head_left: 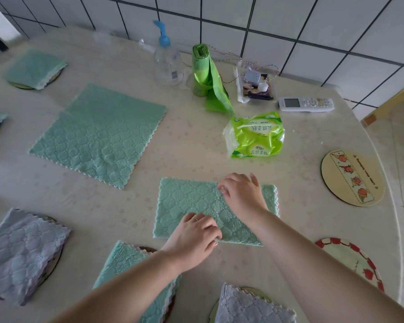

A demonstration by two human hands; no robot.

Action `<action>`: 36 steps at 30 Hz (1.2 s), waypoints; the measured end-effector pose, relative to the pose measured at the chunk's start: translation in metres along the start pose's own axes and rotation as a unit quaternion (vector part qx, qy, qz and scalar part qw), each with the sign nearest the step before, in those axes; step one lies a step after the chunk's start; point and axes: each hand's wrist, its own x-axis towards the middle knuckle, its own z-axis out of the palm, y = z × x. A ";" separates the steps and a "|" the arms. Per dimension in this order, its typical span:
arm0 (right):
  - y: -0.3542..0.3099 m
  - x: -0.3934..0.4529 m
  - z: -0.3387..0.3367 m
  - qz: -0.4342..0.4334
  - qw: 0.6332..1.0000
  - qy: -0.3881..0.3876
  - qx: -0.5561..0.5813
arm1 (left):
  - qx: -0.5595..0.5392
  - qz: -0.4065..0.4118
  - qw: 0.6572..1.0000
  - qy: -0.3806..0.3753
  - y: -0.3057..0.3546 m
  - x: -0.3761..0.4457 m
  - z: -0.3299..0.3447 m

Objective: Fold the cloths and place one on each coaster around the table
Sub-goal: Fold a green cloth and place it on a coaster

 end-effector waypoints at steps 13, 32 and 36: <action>0.015 0.012 -0.011 0.038 0.998 -0.010 -0.054 | 0.039 -0.092 0.995 -0.004 -0.032 -0.001 -0.020; 0.002 -0.073 0.007 0.212 0.957 -0.025 0.199 | 0.064 -0.038 0.997 -0.023 -0.052 -0.026 -0.030; 0.003 -0.070 0.003 0.223 0.952 -0.033 0.209 | 0.048 -0.055 0.997 -0.024 -0.049 -0.024 -0.029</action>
